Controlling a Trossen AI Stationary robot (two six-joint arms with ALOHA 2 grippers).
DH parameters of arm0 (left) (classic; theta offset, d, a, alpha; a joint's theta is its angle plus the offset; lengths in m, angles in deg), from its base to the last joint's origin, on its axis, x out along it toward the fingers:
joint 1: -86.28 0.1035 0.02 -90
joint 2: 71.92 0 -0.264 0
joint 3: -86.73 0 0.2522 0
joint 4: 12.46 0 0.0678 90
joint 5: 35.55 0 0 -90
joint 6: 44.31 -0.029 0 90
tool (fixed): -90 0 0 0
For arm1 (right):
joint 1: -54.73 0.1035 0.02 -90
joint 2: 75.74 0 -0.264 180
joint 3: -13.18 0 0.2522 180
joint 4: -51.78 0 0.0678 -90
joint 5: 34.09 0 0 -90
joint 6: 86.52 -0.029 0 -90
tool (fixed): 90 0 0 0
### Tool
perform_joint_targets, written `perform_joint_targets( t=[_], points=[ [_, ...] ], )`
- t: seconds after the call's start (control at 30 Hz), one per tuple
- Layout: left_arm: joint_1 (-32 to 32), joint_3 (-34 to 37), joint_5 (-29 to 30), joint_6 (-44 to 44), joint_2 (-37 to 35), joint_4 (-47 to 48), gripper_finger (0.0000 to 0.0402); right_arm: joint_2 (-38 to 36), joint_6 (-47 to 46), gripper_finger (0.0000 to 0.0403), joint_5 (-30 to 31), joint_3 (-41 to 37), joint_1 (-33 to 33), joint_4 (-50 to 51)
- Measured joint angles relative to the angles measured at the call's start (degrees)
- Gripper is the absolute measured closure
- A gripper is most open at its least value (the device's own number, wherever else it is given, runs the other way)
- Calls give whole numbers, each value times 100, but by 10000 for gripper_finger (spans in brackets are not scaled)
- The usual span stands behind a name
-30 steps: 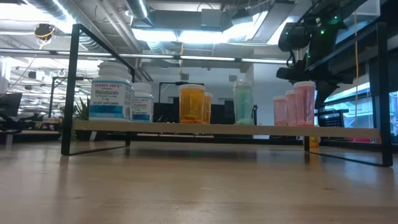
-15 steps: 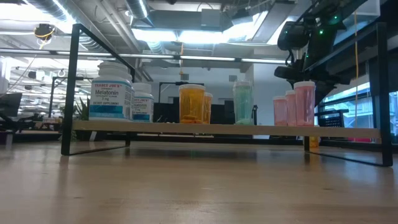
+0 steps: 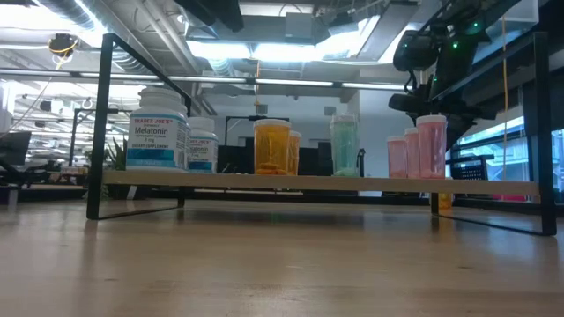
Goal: Pick and place medicine bottles onto shelf by color
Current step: Put the orange pill bottle on the shelf aligned with the other orange pill bottle
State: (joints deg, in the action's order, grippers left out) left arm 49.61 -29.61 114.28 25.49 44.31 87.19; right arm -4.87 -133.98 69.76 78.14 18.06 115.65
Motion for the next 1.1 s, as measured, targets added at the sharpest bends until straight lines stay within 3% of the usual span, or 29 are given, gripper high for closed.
perform_joint_targets(
  t=[0.47,1.1],
  points=[
    [7,0,-63,2,0,-102,75,1,-1,173,0,0,-1,0],
    [18,0,-65,7,0,-1020,75,2,35,173,2,0,0,124]
  ],
)
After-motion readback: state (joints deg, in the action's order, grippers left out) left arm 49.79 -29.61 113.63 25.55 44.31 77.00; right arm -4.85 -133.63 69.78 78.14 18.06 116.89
